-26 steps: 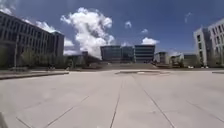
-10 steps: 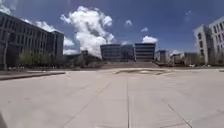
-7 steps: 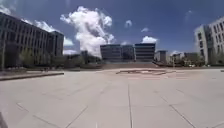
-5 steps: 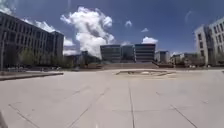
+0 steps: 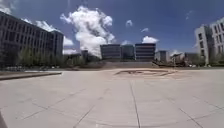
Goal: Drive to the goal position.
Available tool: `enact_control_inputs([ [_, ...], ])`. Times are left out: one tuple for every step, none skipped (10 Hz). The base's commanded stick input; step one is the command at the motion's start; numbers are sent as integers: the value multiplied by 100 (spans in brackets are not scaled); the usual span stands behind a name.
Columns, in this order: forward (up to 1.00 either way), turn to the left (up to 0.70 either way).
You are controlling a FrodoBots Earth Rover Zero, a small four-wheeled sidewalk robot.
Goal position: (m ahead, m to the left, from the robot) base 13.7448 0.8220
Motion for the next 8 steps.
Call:
enact_control_inputs([
  [70, 18],
  [70, 35],
  [70, 28],
  [70, 9],
  [70, 0],
  [70, 0],
  [70, 0],
  [70, 0],
])
